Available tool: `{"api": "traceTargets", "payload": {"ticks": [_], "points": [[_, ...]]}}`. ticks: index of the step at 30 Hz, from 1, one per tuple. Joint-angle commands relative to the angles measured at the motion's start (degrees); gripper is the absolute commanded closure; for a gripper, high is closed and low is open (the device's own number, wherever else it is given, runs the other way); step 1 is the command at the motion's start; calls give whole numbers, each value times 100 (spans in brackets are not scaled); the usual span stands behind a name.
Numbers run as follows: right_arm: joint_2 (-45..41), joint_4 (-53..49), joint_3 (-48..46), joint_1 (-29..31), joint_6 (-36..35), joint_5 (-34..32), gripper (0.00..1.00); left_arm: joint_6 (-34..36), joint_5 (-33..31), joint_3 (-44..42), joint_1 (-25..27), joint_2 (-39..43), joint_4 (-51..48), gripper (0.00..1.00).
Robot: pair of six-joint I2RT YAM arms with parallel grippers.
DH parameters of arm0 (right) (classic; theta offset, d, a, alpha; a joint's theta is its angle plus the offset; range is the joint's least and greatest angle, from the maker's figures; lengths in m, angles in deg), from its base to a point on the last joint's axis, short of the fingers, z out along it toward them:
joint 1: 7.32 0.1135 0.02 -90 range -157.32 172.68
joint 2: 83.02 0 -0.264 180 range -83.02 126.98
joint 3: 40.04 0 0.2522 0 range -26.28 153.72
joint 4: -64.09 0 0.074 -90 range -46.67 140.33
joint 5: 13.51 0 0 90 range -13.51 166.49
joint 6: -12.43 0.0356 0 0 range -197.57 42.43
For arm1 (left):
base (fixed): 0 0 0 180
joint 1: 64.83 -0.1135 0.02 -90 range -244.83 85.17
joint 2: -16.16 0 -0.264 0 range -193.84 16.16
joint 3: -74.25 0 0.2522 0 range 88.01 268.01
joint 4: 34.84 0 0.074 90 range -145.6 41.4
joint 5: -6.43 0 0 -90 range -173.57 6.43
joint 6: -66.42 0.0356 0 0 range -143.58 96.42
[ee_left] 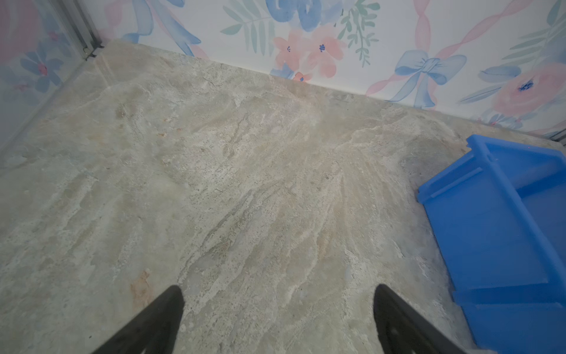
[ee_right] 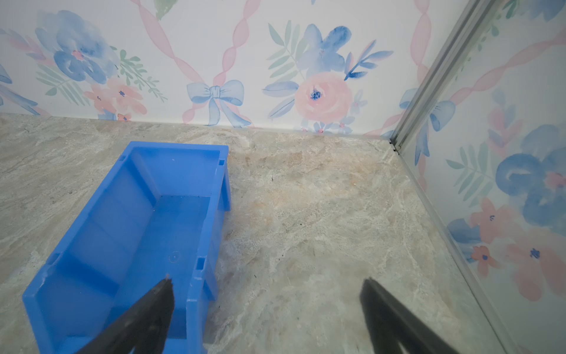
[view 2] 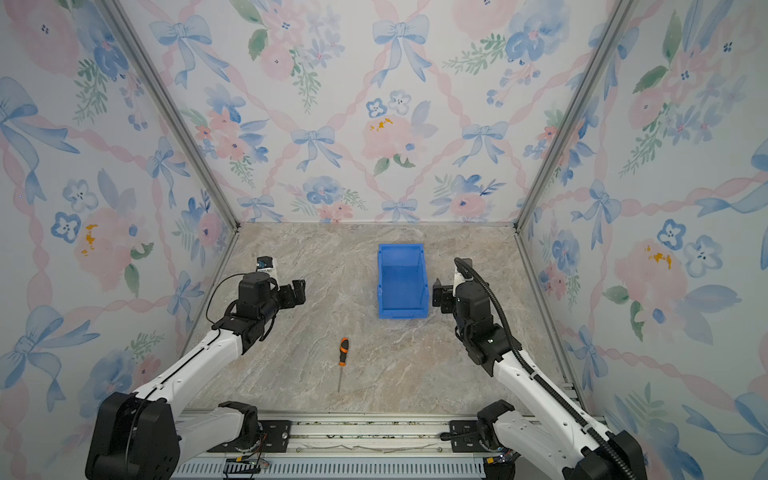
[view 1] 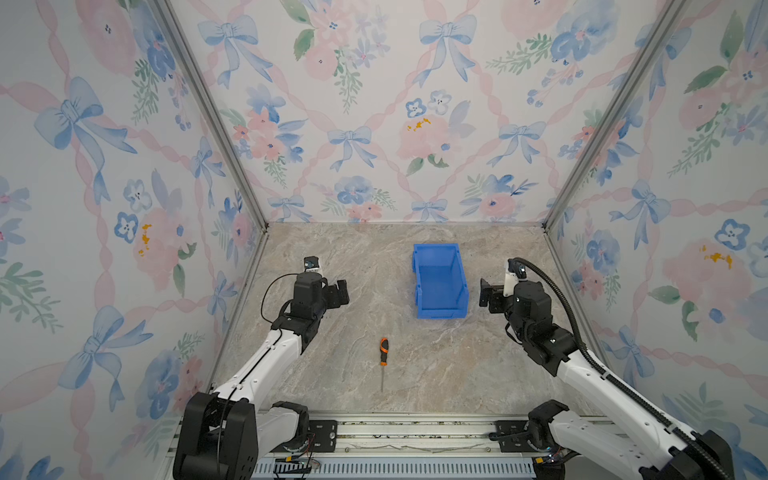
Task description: Put the screwdriver in the bin
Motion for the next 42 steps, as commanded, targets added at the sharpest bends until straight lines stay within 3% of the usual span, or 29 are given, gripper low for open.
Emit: {"api": "traceTargets", "payload": {"ticks": [1, 6, 13, 24, 36, 42], "points": [[-62, -1445, 336, 174, 657, -370, 3, -461, 100, -5, 206, 349, -702, 3], [-25, -2468, 693, 257, 1061, -136, 3, -812, 77, 193, 705, 505, -1436, 2], [-333, -3135, 740, 579, 1233, 271, 3, -1579, 196, 334, 1352, 497, -2241, 2], [-748, -3547, 601, 593, 1164, 792, 3, -2618, -536, 331, 2890, -147, -2474, 2], [-694, -3491, 616, 593, 767, 1015, 3, -2355, -737, 937, 3547, -1600, -2498, 8], [-634, -3410, 569, 591, 866, 1066, 3, -2338, -801, 1176, 3741, -2094, -2619, 16]]}}
